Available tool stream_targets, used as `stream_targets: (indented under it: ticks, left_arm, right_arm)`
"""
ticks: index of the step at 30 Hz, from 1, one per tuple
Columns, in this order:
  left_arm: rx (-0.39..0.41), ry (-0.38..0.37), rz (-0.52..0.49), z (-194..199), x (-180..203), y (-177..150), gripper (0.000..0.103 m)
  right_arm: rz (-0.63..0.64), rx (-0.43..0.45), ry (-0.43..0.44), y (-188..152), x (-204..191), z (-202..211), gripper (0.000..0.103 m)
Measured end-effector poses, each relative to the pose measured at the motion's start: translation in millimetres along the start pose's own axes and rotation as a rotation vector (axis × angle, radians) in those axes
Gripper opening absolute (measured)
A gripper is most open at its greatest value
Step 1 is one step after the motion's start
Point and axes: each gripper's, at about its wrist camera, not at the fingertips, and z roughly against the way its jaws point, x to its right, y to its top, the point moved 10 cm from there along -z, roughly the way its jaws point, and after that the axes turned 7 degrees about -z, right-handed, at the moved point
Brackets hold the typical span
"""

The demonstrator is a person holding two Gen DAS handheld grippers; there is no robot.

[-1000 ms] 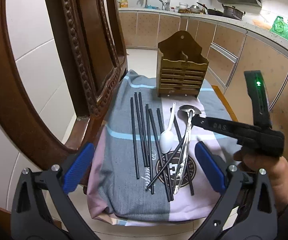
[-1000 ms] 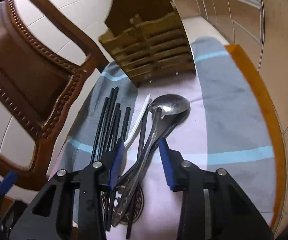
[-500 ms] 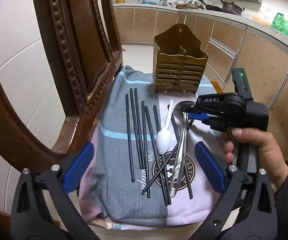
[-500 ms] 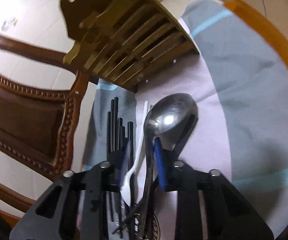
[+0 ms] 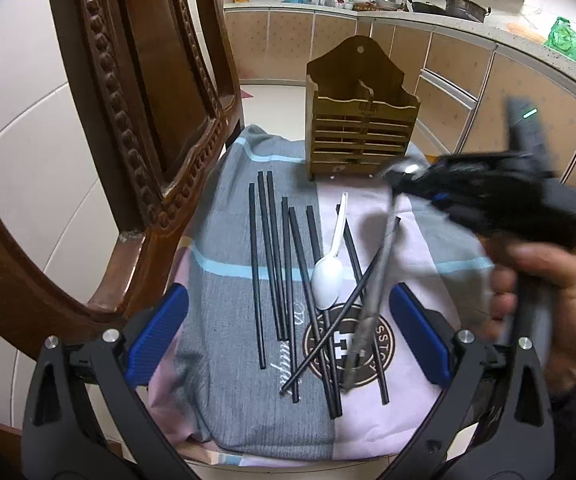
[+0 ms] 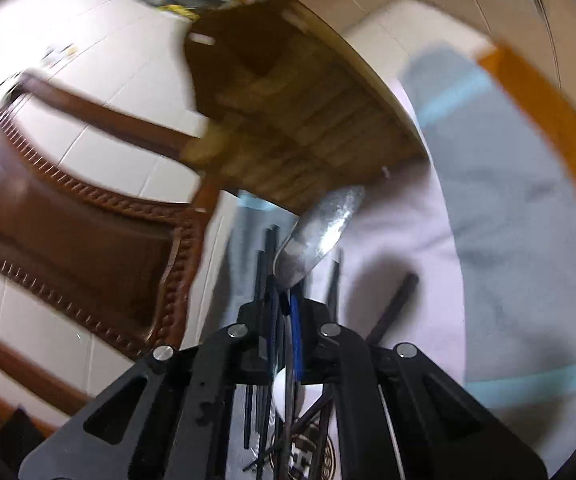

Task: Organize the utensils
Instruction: 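Grasp the large silver spoon by its handle with the right tool and lift, then grasp the white plastic spoon with the left tool while the right tool holds the silver spoon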

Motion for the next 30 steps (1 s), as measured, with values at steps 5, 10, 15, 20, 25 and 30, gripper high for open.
stream_targets:
  ticks: [5, 10, 15, 20, 25, 30]
  left_arm:
    - [0.0, 0.066, -0.059, -11, 5, 1, 0.099]
    - [-0.051, 0.11, -0.117, -42, 16, -3, 0.081]
    - [-0.076, 0.141, -0.141, -69, 27, -3, 0.081]
    - [-0.116, 0.163, -0.144, -87, 27, -8, 0.081]
    - [-0.111, 0.159, -0.124, -91, 30, -2, 0.081]
    - [-0.07, 0.166, -0.135, -93, 34, 28, 0.081]
  right_arm:
    - [0.148, 0.136, -0.002, 9, -23, 69, 0.005]
    - [0.207, 0.211, 0.006, 15, -24, 110, 0.005]
    - [0.195, 0.219, 0.008, 14, -14, 119, 0.005]
    - [0.217, 0.239, 0.016, 17, -17, 130, 0.005]
    - [0.219, 0.267, 0.017, 22, -14, 142, 0.005]
    - [0.201, 0.284, 0.016, 29, -6, 147, 0.005]
